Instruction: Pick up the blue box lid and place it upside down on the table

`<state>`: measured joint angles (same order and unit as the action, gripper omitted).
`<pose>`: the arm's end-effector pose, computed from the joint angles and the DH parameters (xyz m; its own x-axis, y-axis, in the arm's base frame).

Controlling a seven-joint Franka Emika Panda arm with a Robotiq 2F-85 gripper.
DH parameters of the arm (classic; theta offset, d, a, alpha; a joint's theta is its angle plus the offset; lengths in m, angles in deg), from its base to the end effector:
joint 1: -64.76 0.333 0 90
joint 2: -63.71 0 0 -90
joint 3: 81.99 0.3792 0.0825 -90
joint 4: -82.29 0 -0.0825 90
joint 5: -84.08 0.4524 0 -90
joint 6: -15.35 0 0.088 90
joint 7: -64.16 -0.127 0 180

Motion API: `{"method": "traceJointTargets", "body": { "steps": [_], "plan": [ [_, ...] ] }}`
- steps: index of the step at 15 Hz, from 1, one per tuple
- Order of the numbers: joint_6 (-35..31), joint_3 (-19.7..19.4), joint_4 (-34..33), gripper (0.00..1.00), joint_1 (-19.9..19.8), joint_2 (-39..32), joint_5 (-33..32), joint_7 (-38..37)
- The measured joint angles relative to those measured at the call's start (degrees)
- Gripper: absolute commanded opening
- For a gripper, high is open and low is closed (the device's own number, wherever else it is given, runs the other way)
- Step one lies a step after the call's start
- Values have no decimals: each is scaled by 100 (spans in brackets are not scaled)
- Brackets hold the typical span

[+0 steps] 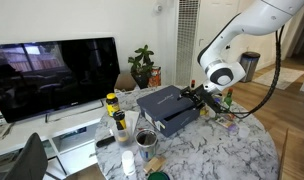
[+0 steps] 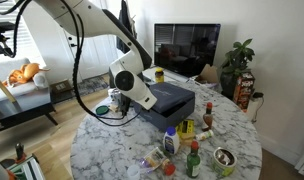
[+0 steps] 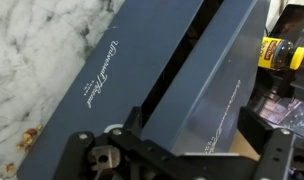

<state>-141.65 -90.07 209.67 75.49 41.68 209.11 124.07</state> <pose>0.5830 -0.0014 0.1703 0.5297 -0.8417 0.1048 -0.5488 -0.4343 -0.7143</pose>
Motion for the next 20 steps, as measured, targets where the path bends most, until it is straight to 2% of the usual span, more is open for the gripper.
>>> {"method": "traceJointTargets", "body": {
  "steps": [8,17,20],
  "plan": [
    [5,-39,7,100,0,3,684,96],
    [5,-112,14,100,0,73,1073,97],
    [5,-140,17,68,0,115,1099,97]
  ]
}}
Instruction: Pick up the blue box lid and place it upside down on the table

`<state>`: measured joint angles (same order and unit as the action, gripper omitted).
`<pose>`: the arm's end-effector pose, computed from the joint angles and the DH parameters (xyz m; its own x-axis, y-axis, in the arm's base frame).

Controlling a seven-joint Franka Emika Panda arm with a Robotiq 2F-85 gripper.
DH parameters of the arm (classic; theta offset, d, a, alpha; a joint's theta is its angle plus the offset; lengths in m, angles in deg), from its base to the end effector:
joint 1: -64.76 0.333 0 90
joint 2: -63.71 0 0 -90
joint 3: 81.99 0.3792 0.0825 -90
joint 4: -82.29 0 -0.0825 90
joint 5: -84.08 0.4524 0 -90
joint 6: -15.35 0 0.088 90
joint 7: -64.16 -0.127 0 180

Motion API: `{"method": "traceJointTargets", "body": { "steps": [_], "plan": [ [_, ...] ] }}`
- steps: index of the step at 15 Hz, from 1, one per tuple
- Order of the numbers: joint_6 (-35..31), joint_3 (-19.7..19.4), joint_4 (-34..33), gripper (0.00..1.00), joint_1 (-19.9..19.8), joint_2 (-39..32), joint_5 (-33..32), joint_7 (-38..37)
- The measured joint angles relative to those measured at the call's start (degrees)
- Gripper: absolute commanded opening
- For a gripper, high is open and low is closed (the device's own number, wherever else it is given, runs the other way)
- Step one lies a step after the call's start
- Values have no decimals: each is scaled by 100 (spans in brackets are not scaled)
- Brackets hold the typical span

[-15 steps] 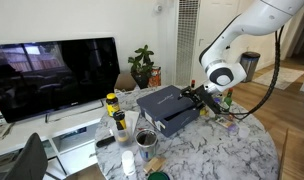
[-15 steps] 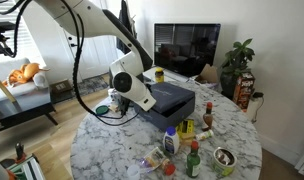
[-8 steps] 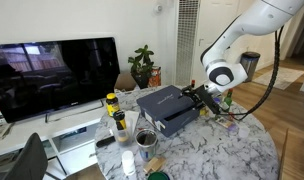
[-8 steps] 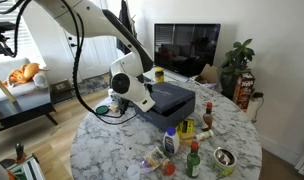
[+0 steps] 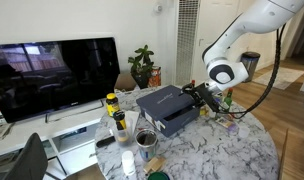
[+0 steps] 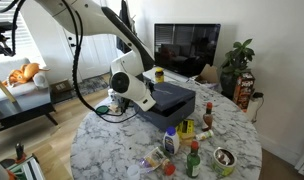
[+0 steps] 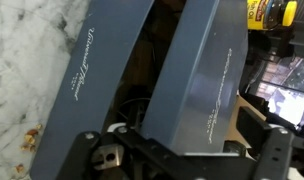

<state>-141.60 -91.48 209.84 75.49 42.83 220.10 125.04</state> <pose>0.5808 -0.0120 0.1791 0.3723 -0.9271 0.0434 -0.5896 -0.2724 -0.7604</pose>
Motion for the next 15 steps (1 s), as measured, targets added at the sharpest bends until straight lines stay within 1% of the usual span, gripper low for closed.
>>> {"method": "traceJointTargets", "body": {
  "steps": [1,4,5,6,8,9,10,11,12,13,15],
  "plan": [
    [0,-6,2,58,0,9,4,0],
    [21,-14,9,35,-4,30,15,-1],
    [94,-13,26,28,-14,44,15,-6],
    [173,-14,47,19,-28,60,15,-7],
    [360,-14,96,7,-68,102,15,-7],
    [470,-15,131,5,-97,135,15,-7],
    [588,-13,176,27,-135,172,15,-7],
    [675,-11,212,36,-176,202,14,-7],
    [735,-9,239,36,-214,220,4,-11],
    [773,-3,265,42,-246,233,-8,-13],
    [777,9,324,57,-278,245,-21,-15]
  ]
}}
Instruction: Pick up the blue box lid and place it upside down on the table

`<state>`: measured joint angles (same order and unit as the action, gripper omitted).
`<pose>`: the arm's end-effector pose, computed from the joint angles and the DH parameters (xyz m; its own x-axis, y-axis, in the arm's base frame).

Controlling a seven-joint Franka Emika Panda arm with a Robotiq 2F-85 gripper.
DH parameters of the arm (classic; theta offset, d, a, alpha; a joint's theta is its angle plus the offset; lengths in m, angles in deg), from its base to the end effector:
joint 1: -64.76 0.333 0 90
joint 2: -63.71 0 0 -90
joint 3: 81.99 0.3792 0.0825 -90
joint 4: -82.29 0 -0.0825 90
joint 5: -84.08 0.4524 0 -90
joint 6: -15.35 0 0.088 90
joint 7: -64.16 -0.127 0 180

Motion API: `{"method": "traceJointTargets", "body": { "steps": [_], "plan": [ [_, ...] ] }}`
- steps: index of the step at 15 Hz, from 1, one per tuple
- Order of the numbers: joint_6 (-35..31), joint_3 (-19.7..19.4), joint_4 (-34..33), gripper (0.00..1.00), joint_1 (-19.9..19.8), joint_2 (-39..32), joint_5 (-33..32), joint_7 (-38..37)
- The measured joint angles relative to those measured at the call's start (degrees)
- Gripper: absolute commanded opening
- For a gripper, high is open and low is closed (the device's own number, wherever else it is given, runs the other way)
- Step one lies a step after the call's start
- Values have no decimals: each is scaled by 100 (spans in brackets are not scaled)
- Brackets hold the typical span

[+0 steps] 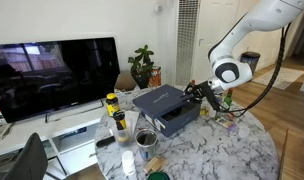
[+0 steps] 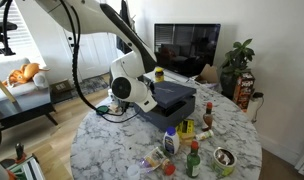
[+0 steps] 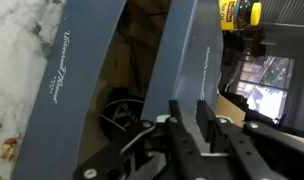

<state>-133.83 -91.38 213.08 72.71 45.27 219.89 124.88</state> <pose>0.5732 -0.0246 0.1867 0.3765 -0.9264 -0.0093 -0.5260 -0.2055 -0.8253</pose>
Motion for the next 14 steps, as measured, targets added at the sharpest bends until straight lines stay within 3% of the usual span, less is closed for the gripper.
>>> {"method": "traceJointTargets", "body": {
  "steps": [6,14],
  "plan": [
    [-6,78,114,100,-10,-19,-109,-10],
    [70,137,-114,100,-36,-257,-122,-110]
  ]
}}
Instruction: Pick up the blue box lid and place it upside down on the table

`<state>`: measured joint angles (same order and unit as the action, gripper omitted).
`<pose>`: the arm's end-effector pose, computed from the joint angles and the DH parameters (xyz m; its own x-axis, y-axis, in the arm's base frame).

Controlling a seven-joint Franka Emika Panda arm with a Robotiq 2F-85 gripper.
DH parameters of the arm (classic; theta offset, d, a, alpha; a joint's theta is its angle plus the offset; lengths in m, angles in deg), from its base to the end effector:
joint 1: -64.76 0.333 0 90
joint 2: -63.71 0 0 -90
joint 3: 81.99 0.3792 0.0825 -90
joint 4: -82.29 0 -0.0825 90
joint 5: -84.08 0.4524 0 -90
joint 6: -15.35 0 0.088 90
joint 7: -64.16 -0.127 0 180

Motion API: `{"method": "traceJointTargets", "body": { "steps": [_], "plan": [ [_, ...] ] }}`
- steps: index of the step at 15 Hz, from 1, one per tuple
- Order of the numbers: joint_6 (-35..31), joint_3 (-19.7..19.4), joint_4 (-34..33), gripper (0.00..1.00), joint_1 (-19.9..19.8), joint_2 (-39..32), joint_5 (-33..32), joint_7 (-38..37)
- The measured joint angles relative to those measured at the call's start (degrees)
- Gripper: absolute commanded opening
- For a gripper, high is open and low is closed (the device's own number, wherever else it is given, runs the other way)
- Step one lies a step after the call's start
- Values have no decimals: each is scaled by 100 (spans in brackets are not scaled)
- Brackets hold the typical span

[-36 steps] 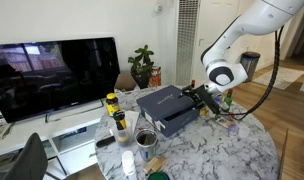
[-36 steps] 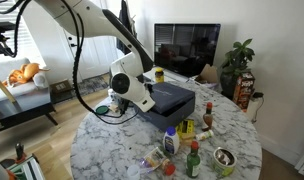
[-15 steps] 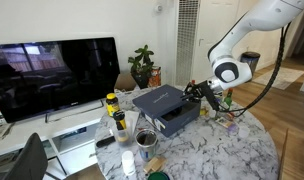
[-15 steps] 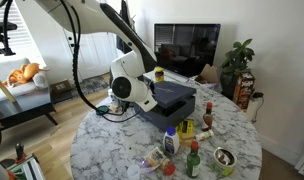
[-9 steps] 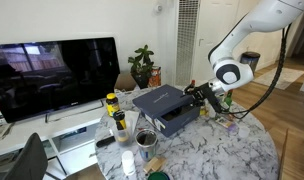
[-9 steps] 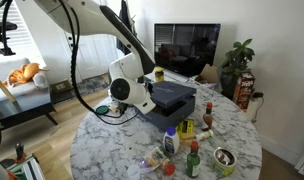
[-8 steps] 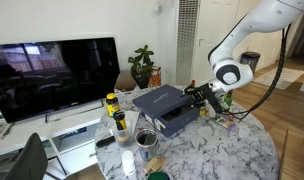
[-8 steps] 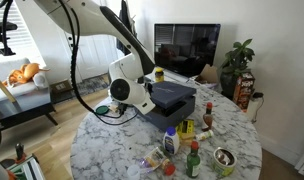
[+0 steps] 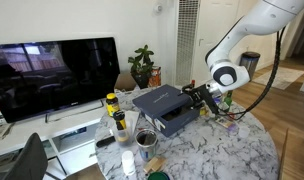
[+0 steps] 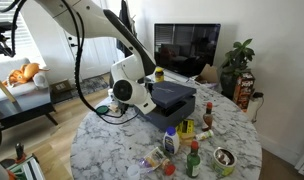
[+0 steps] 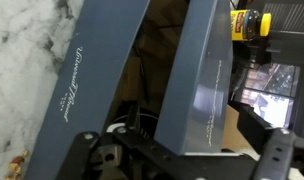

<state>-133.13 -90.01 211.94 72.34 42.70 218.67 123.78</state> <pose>0.5774 -0.0135 0.1684 0.4029 -0.9147 -0.0307 -0.5400 -0.2105 -0.8149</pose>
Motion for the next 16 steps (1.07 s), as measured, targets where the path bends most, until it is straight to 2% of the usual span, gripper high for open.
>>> {"method": "traceJointTargets", "body": {
  "steps": [9,13,14,15,16],
  "plan": [
    [272,-10,-456,100,-138,-493,0,-132],
    [582,-45,-579,84,-194,-701,0,-144],
    [658,-58,-597,75,-211,-739,0,-144],
    [718,-68,-610,79,-231,-769,0,-144],
    [763,-78,-621,78,-248,-796,1,-144]
  ]
}}
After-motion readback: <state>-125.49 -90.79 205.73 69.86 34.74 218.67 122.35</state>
